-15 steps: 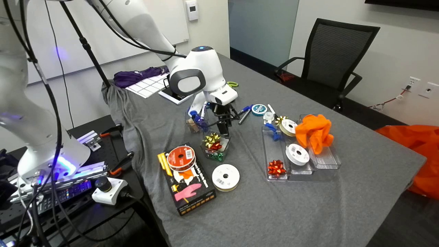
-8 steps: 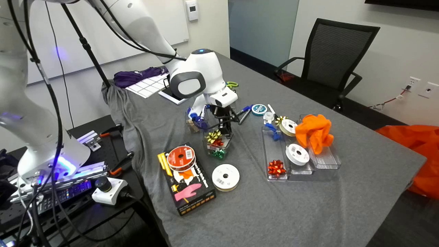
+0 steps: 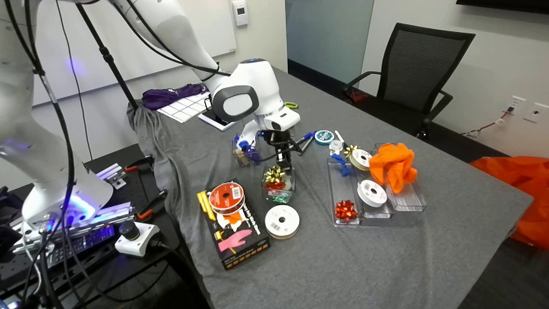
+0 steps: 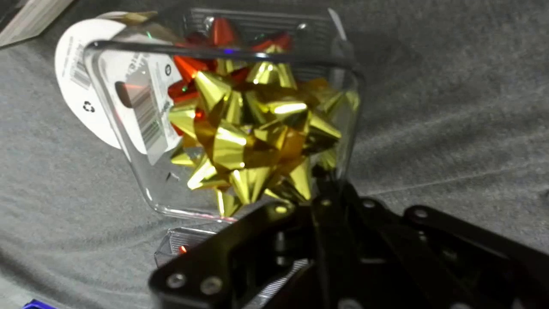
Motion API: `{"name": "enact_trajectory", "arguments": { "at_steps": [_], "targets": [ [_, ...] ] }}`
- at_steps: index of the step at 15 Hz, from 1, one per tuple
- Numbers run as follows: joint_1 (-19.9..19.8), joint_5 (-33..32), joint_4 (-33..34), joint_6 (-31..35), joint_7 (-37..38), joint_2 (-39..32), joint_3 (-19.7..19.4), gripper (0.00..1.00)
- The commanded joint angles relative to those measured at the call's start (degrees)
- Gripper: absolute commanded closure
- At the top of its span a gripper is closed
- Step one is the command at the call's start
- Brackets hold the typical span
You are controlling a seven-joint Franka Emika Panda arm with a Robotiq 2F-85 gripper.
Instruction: Move the clear square bowl to the left
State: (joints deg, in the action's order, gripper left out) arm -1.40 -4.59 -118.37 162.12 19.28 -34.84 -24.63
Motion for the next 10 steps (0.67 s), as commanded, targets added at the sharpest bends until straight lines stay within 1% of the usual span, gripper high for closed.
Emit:
{"name": "enact_trajectory", "arguments": {
  "at_steps": [1, 3, 5, 7, 10],
  "targets": [
    [1.24, -3.79, -3.0, -2.27, -2.53, 4.69, -2.08, 0.99],
    [2.02, -5.85, -4.4, -2.29, -2.25, 6.71, -2.89, 0.99],
    [2.47, -7.48, -7.14, -0.67, -1.99, 9.69, -3.08, 0.99],
    [2.6, -8.44, -10.96, 1.29, -2.15, 13.73, -2.58, 0.99],
    [3.97, -10.48, -17.25, 3.18, -1.35, 20.79, -2.35, 0.99]
  ]
}}
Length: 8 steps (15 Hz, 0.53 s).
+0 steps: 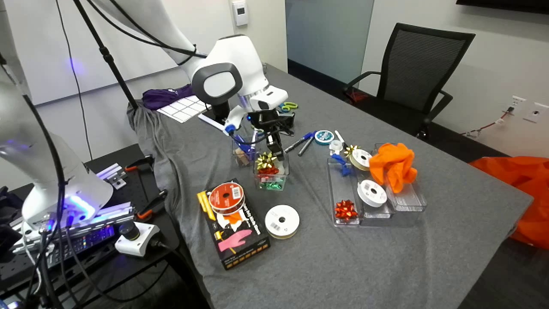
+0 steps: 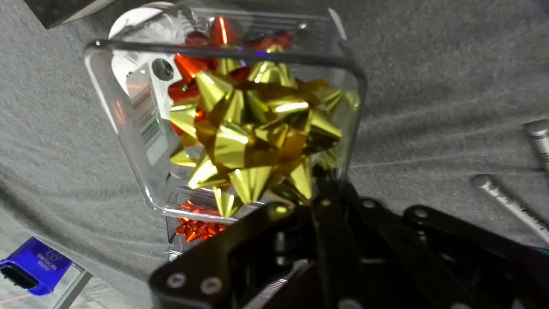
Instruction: Move the clear square bowl to the left
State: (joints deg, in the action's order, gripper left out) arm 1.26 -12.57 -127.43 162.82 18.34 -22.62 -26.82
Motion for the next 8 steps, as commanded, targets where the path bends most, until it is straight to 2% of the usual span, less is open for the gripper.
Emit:
{"name": "enact_trajectory", "arguments": {
  "at_steps": [1, 4, 5, 8],
  "targets": [
    [1.72, -3.38, -10.14, 3.1, -0.09, 10.81, 0.05, 0.99],
    [1.84, -6.99, -17.41, 6.34, -0.65, 18.88, 1.66, 0.99],
    [2.9, -6.4, -20.27, 8.23, -2.41, 21.39, 1.3, 0.99],
    [2.38, -3.98, -29.59, 14.93, -11.05, 27.97, 3.27, 0.99]
  ]
}}
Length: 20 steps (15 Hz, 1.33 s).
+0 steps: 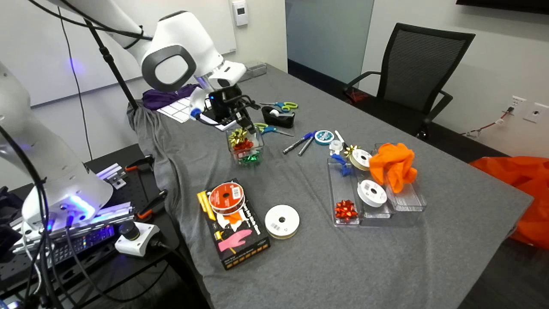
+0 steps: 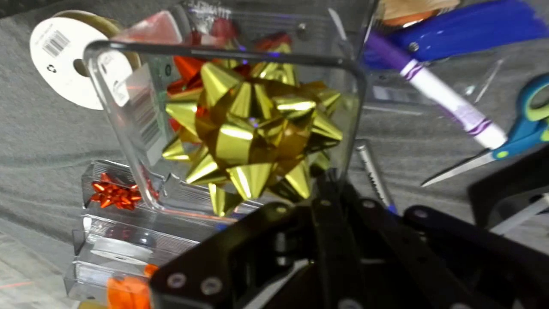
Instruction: Move the clear square bowl to the left
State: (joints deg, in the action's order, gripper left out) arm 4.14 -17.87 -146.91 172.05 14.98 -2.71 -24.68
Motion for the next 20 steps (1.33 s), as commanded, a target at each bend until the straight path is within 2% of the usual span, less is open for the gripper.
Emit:
{"name": "enact_trajectory", "arguments": {
  "at_steps": [1, 2, 3, 4, 6, 10, 11, 14, 16, 20],
  "targets": [
    [-4.91, 2.64, -13.1, 6.79, -11.4, 10.4, 6.18, 0.99],
    [-4.82, 3.75, -16.2, 7.86, -14.39, 12.62, 7.06, 0.99],
    [1.71, 5.65, -18.77, 7.21, -18.66, 15.31, 1.4, 0.99],
    [-1.47, 2.98, -12.39, 6.05, -11.51, 8.84, 4.06, 0.95],
    [0.72, 4.6, -15.93, 6.15, -15.43, 12.34, 2.81, 0.95],
    [1.32, 4.68, -16.13, 6.07, -16.34, 13.42, 2.24, 0.95],
    [1.33, 4.68, -16.13, 6.07, -16.35, 13.43, 2.24, 0.99],
    [0.84, 2.9, -15.07, 5.2, -12.78, 11.86, 5.73, 0.99],
    [-0.23, 0.48, -14.7, 5.02, -8.66, 10.58, 9.21, 0.99],
    [0.28, -3.86, -14.34, 3.17, 0.35, 9.0, 13.99, 0.99]
  ]
}}
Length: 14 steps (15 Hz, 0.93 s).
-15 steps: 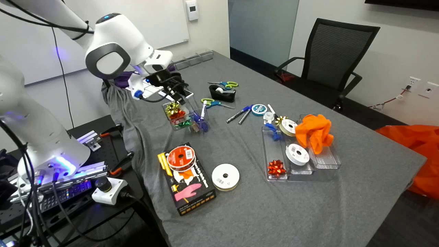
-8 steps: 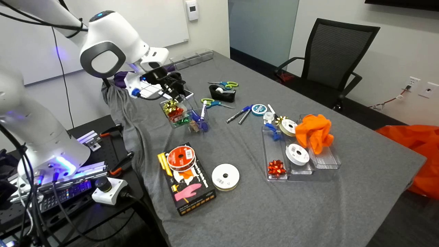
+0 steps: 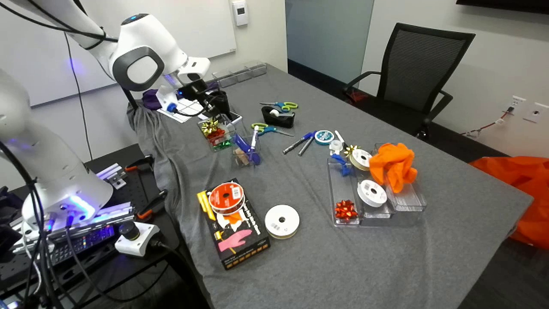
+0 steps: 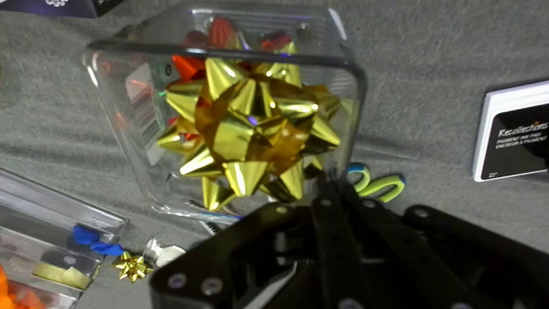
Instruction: Move the clear square bowl to the left
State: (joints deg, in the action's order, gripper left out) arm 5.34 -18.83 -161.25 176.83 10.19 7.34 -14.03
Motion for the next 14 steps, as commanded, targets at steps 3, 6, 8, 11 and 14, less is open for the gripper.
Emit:
{"name": "enact_trajectory", "arguments": {
  "at_steps": [3, 6, 8, 11, 14],
  "targets": [
    [0.75, -4.51, 0.13, 1.81, 10.21, -3.48, 5.32, 0.99],
    [-0.09, -10.0, 0.47, 5.48, 16.37, -5.56, 7.32, 0.99],
    [-0.94, -15.45, 0.67, 7.03, 21.05, -6.23, 7.79, 0.99],
    [-1.47, -23.75, 0.91, 6.64, 27.54, -5.72, 7.29, 0.99],
    [-2.19, -31.97, 1.79, 4.55, 35.76, -4.42, 7.53, 0.99]
  ]
}}
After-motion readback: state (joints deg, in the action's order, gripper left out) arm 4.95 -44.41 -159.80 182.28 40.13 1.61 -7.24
